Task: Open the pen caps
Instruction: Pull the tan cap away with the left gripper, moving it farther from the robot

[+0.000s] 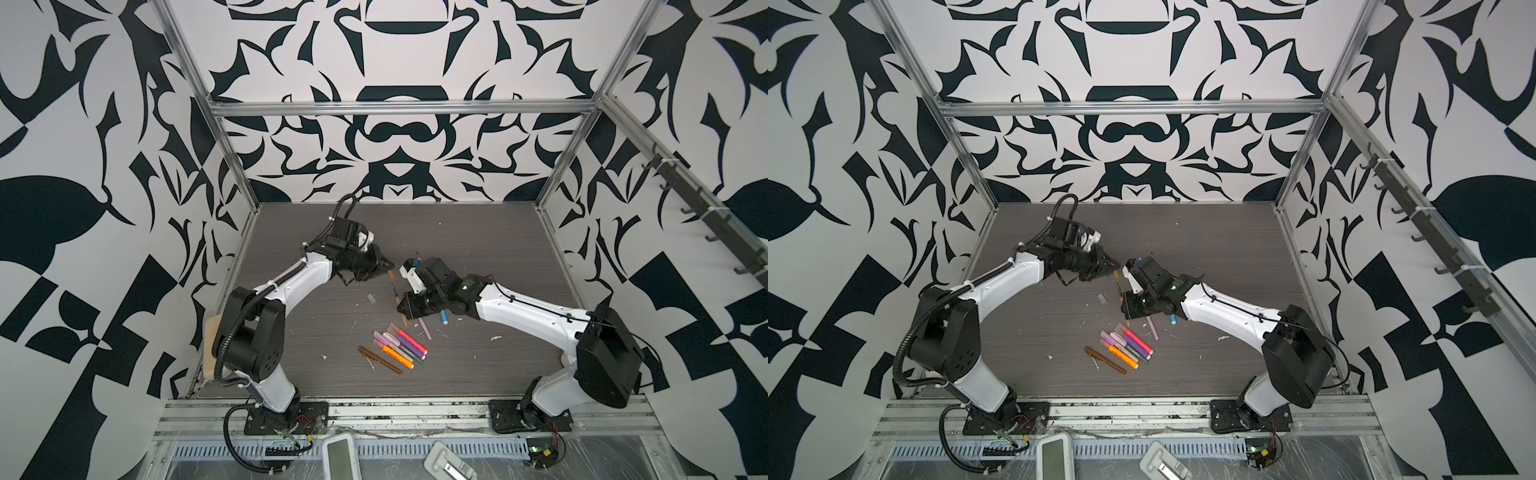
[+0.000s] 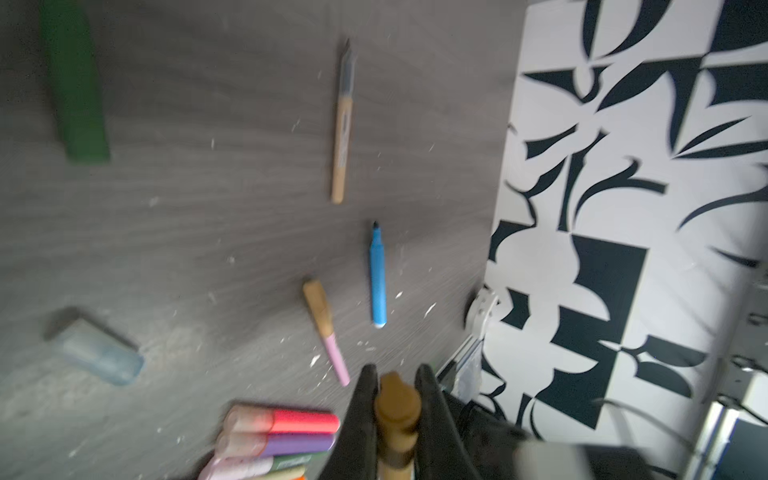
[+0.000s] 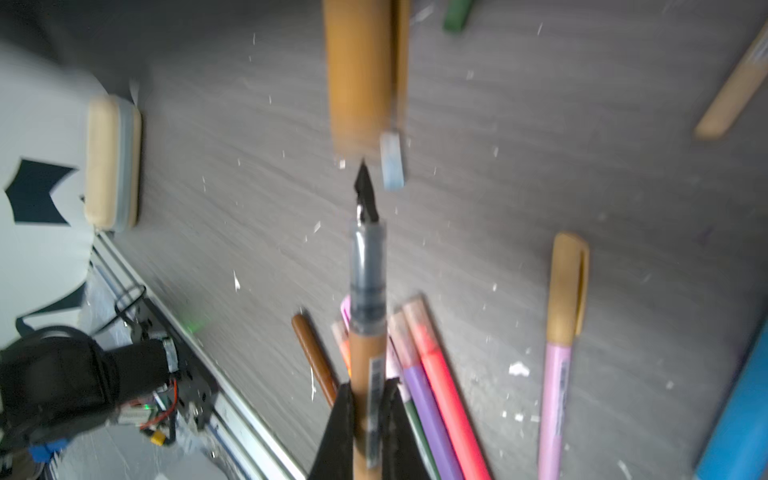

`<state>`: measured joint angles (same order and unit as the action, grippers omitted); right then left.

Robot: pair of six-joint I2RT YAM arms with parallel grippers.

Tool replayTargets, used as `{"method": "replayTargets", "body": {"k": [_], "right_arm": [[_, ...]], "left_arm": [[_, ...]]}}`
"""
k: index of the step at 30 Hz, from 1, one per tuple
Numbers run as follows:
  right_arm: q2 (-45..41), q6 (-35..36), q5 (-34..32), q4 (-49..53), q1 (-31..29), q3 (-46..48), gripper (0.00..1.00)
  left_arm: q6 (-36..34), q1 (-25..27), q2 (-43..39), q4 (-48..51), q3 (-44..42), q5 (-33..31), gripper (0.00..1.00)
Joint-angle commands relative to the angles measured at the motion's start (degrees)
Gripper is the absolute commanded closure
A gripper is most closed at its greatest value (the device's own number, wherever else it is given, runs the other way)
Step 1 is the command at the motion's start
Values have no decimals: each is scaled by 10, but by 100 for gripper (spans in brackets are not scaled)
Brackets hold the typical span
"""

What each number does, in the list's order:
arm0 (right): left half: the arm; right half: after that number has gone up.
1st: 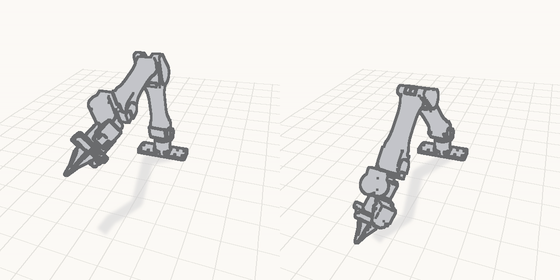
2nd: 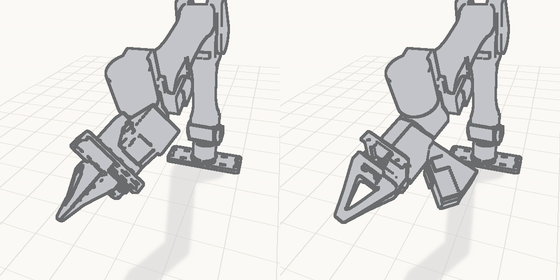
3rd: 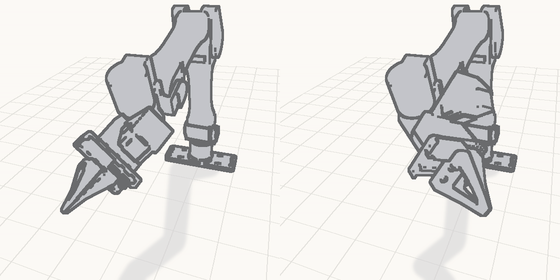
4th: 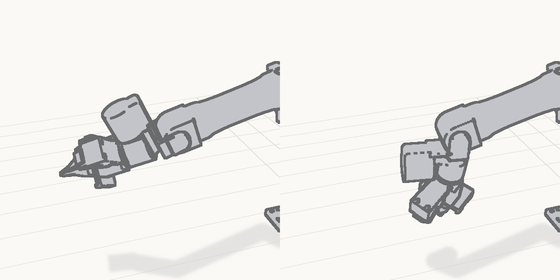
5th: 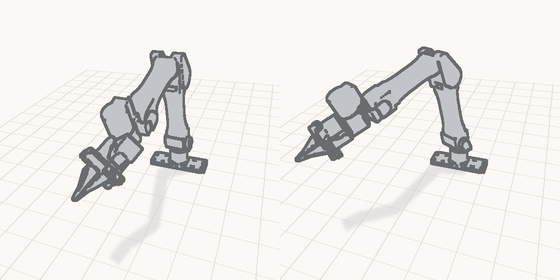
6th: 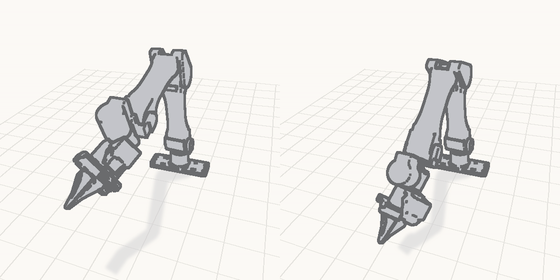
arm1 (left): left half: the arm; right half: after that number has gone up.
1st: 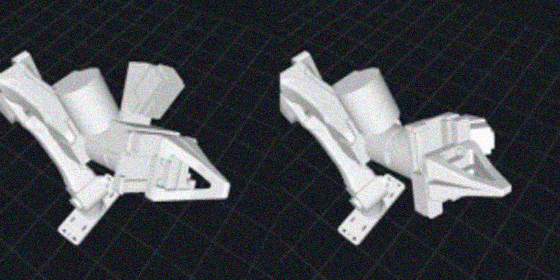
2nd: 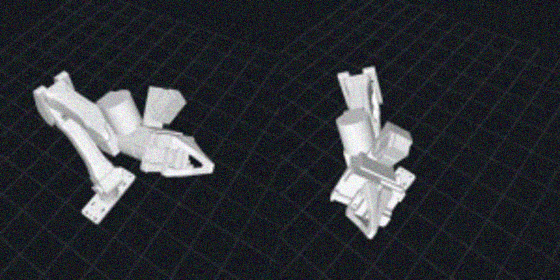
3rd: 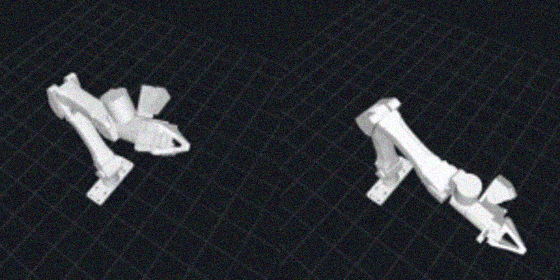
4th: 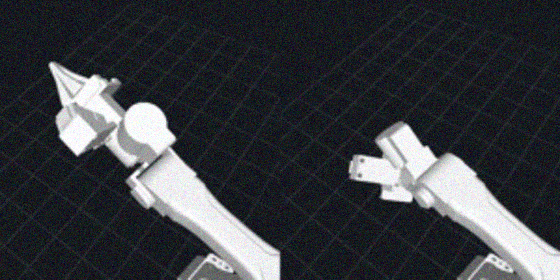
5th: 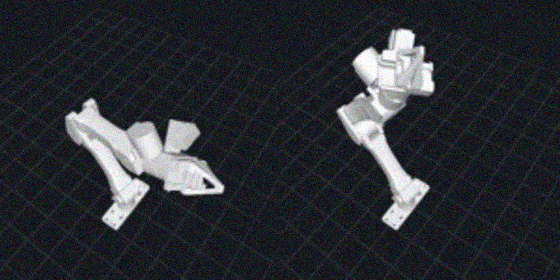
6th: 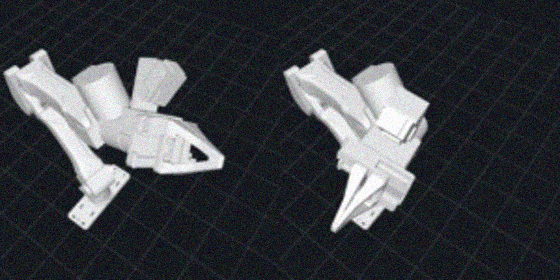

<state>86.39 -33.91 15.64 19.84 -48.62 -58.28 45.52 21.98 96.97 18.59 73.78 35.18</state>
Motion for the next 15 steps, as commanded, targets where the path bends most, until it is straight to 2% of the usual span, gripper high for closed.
{"method": "replayTargets", "body": {"k": [1, 5, 7, 11, 15], "right_arm": [[-18, -30, 8, -11, -34, 34, 100], [-63, -58, -1, -41, -44, 66, 100], [-89, -50, -31, -11, -40, 53, 100], [-107, -11, -72, 58, -15, 7, 100], [-86, 14, -48, 73, 57, -18, 100]], "left_arm": [[-62, -47, 38, 66, 111, 17, 100], [-170, -89, 126, 209, 284, -52, 100], [-217, -91, 165, 277, 352, -93, 100], [-261, -91, 193, 332, 373, -165, 100], [-277, -90, 212, 334, 351, -192, 100]]}}
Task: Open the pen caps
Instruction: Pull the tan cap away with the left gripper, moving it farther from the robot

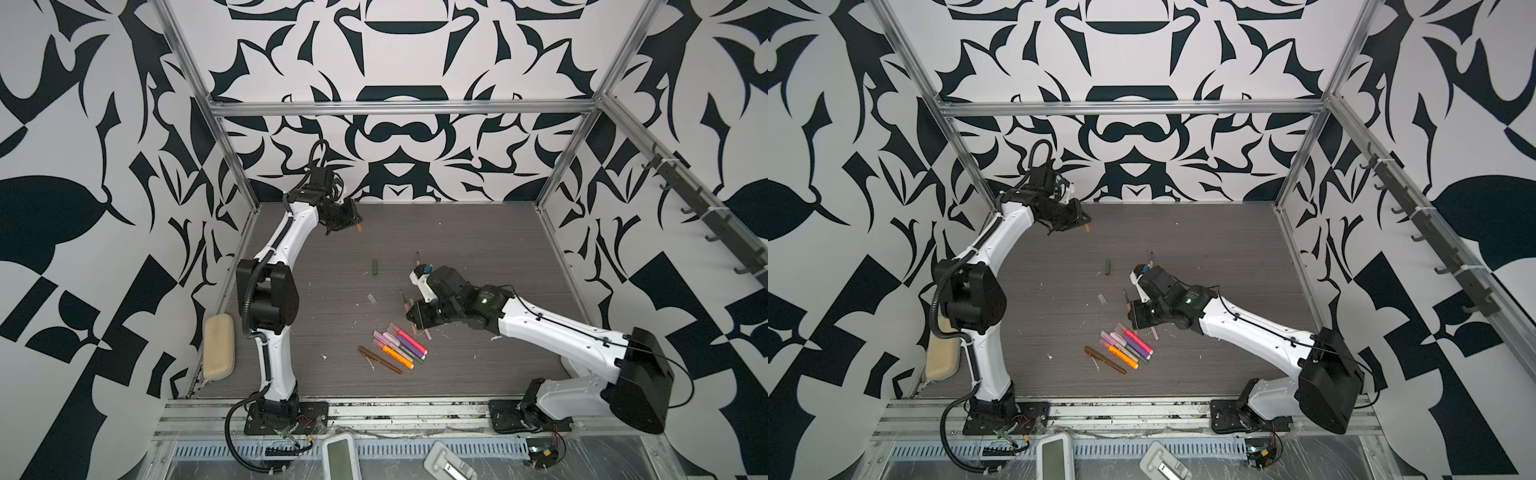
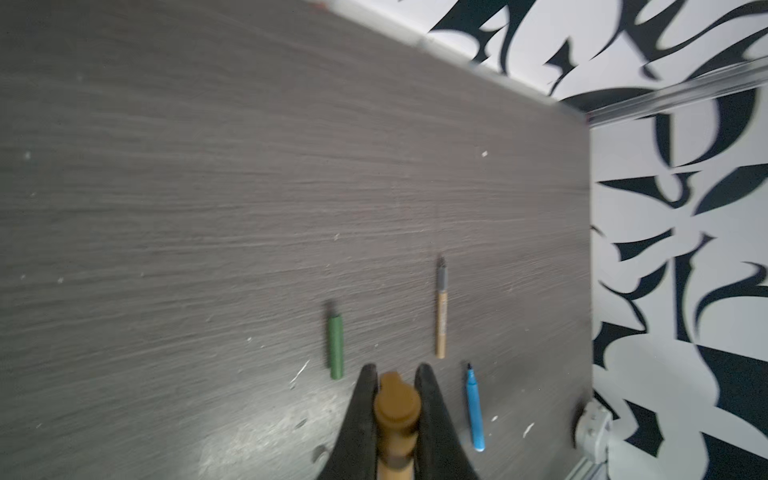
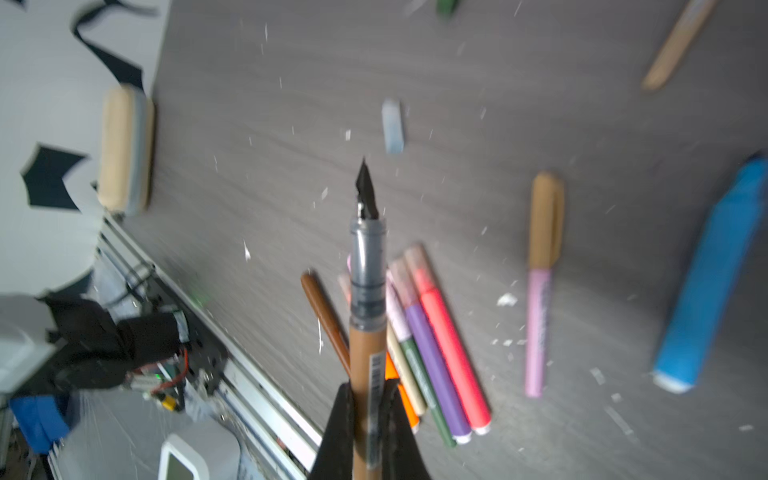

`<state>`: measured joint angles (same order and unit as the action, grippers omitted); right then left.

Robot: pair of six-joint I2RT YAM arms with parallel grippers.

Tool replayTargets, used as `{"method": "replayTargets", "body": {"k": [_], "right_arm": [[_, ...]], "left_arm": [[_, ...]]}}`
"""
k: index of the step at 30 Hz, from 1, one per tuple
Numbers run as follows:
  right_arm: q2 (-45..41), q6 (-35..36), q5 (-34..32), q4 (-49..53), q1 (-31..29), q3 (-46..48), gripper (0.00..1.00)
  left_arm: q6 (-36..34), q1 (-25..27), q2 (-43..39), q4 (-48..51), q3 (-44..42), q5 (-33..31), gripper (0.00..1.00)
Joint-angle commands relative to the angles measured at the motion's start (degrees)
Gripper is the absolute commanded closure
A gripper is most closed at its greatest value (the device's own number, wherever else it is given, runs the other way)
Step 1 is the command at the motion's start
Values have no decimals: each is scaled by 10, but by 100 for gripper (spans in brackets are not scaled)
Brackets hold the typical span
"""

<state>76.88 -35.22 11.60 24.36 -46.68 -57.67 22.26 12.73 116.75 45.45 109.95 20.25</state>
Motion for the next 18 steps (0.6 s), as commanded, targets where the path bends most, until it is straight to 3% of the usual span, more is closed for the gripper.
{"method": "replayTargets", "body": {"k": [1, 6, 12, 18], "right_arm": [[18, 34, 6, 23, 57, -30, 100], [66, 64, 56, -4, 122, -58, 100], [136, 100, 60, -5, 175, -111, 100], [219, 71, 102, -38, 239, -132, 100]], "left_arm": [[-46, 3, 20, 64, -16, -43, 100], [-47, 4, 58, 76, -1, -30, 100], [-58, 8, 118, 121, 37, -21, 99], [-61, 27, 137, 121, 26, -36, 95]]}}
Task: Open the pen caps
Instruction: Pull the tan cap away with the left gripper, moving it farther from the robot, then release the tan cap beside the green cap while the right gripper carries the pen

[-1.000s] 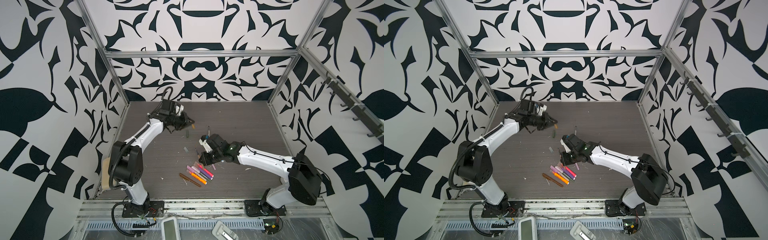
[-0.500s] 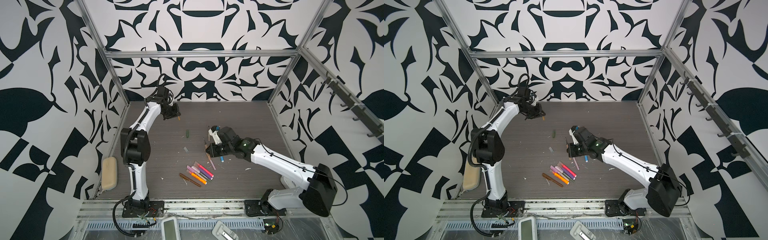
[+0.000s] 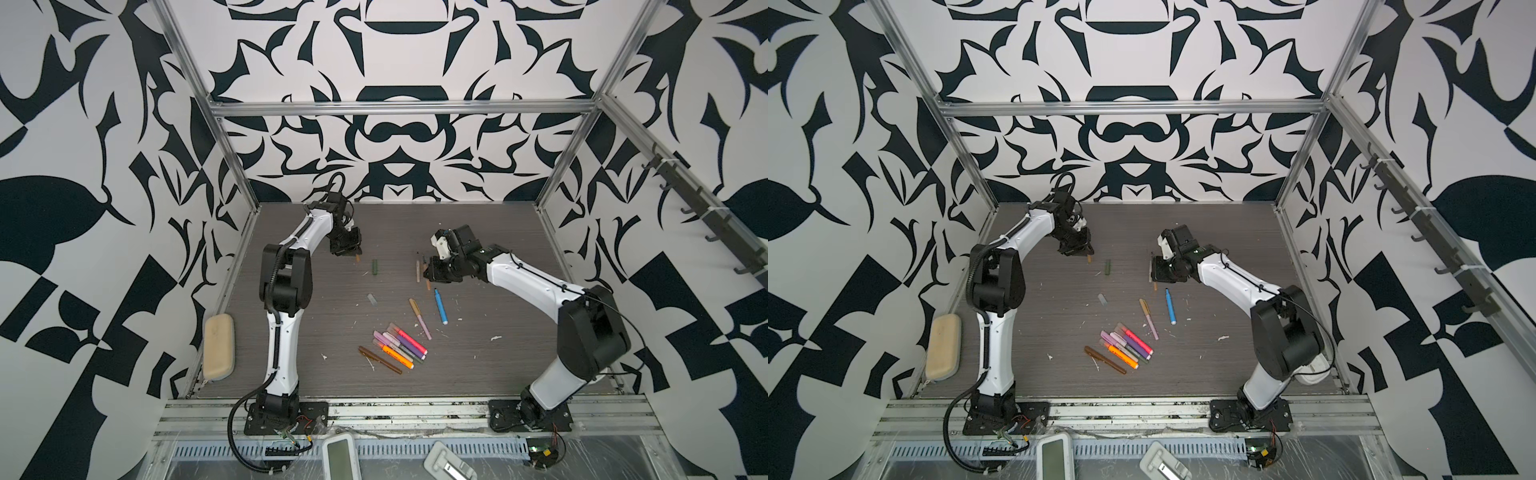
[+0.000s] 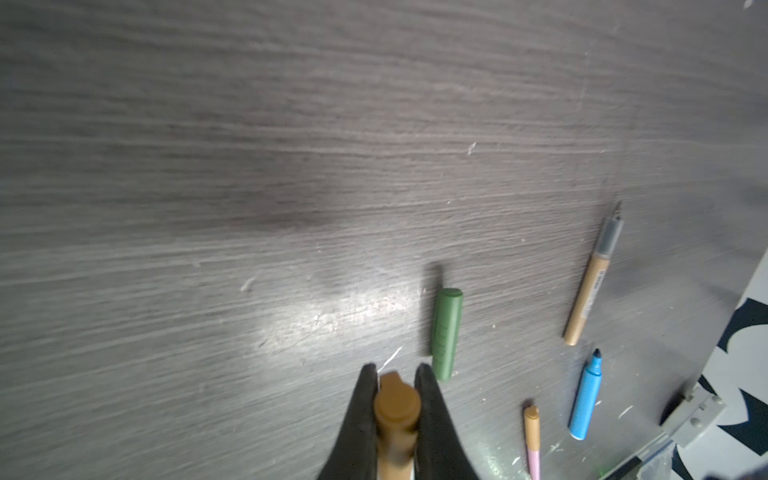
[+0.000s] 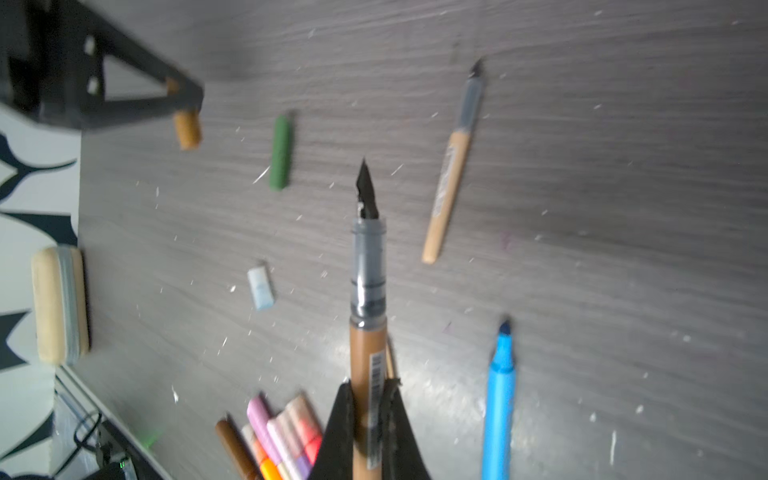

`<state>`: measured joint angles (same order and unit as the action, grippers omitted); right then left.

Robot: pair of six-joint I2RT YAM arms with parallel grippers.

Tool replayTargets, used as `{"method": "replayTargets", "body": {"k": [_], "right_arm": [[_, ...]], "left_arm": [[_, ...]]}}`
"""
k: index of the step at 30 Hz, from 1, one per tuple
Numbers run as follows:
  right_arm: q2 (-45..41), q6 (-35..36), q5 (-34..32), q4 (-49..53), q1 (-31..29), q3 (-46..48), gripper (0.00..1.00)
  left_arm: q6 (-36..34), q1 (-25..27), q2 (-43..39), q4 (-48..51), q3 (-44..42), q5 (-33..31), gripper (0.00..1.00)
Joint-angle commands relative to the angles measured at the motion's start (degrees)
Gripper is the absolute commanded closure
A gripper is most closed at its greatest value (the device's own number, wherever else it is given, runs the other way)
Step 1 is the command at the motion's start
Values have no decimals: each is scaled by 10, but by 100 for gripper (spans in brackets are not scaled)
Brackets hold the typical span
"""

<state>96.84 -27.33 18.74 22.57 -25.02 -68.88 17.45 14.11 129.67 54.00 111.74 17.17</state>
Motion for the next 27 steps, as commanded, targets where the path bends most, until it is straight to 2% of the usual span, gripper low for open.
{"method": "replayTargets", "body": {"k": [1, 8, 27], "right_arm": [[30, -11, 37, -22, 28, -26, 100], [65, -3, 36, -13, 39, -52, 100], [65, -4, 30, -3, 43, -55, 100]], "left_arm": [[-15, 16, 14, 37, 8, -5, 94], [-15, 30, 47, 47, 22, 0, 93], [-19, 43, 74, 76, 55, -23, 72]]}}
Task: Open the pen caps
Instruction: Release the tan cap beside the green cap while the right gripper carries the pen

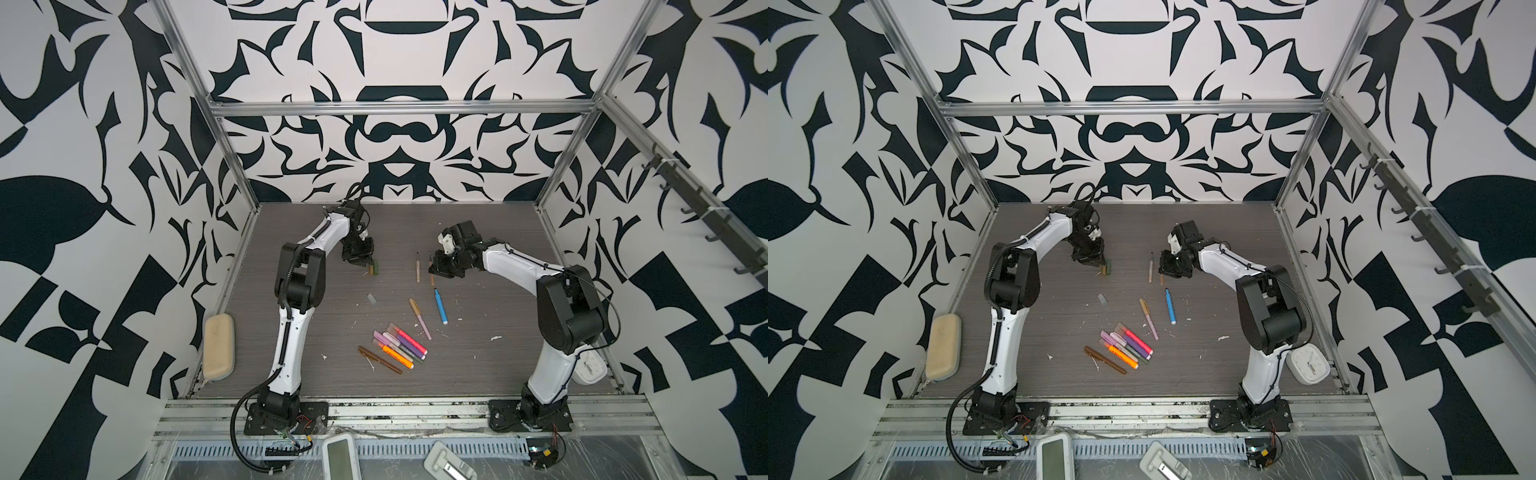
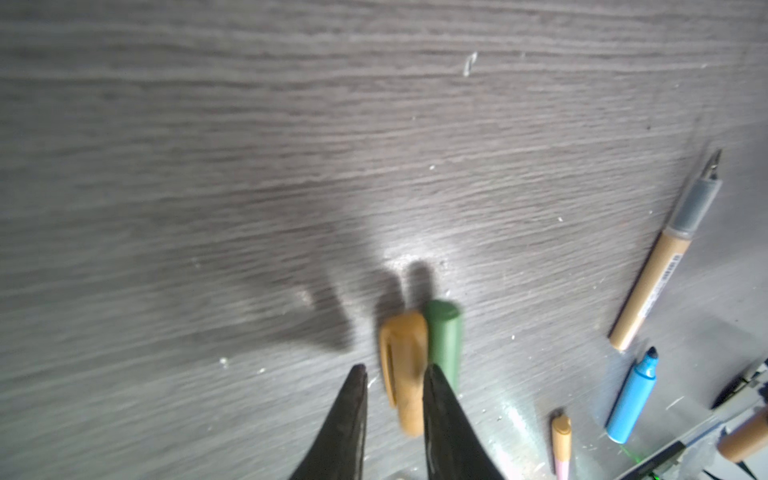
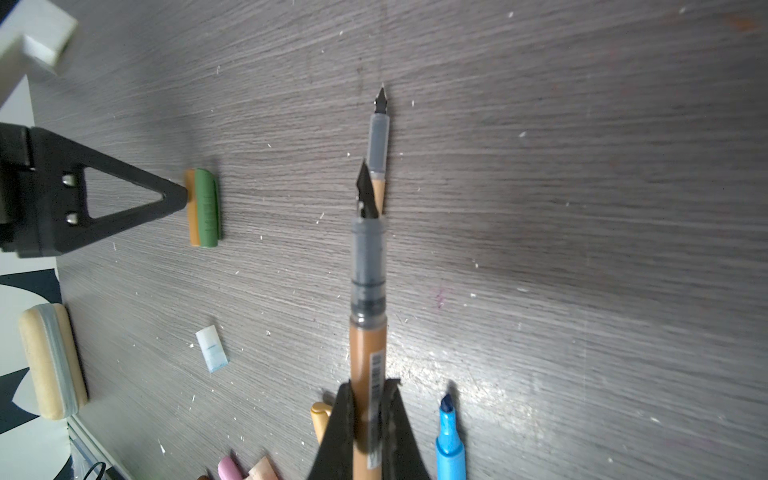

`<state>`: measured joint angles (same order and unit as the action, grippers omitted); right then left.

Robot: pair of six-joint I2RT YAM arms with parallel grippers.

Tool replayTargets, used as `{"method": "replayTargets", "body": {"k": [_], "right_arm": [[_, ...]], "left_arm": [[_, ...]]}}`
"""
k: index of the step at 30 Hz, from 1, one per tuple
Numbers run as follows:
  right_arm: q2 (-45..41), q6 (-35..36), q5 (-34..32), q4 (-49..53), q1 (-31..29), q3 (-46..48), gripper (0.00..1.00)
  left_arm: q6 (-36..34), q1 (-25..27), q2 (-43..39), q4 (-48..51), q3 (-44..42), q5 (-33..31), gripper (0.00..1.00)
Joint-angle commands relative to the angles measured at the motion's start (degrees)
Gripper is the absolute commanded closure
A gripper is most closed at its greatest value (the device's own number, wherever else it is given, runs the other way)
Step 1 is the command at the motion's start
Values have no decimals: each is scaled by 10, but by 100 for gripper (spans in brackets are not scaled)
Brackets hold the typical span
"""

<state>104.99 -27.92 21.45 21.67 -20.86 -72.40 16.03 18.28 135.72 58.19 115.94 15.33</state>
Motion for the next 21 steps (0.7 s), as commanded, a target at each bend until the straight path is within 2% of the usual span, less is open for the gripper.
{"method": "replayTargets", "body": {"k": [1, 13, 17, 21], "right_arm": [[-17, 2, 2, 6, 1, -19, 100], [-4, 5, -4, 11, 1, -25, 100], [-1, 8, -11, 18, 1, -30, 100], [0, 11, -22, 26, 1, -33, 100]], "left_arm": [[-5, 1, 14, 34, 14, -4, 71], [-3, 1, -11, 31, 14, 0, 71], [1, 1, -44, 22, 9, 23, 71], [11, 7, -108, -21, -32, 45, 71]]}}
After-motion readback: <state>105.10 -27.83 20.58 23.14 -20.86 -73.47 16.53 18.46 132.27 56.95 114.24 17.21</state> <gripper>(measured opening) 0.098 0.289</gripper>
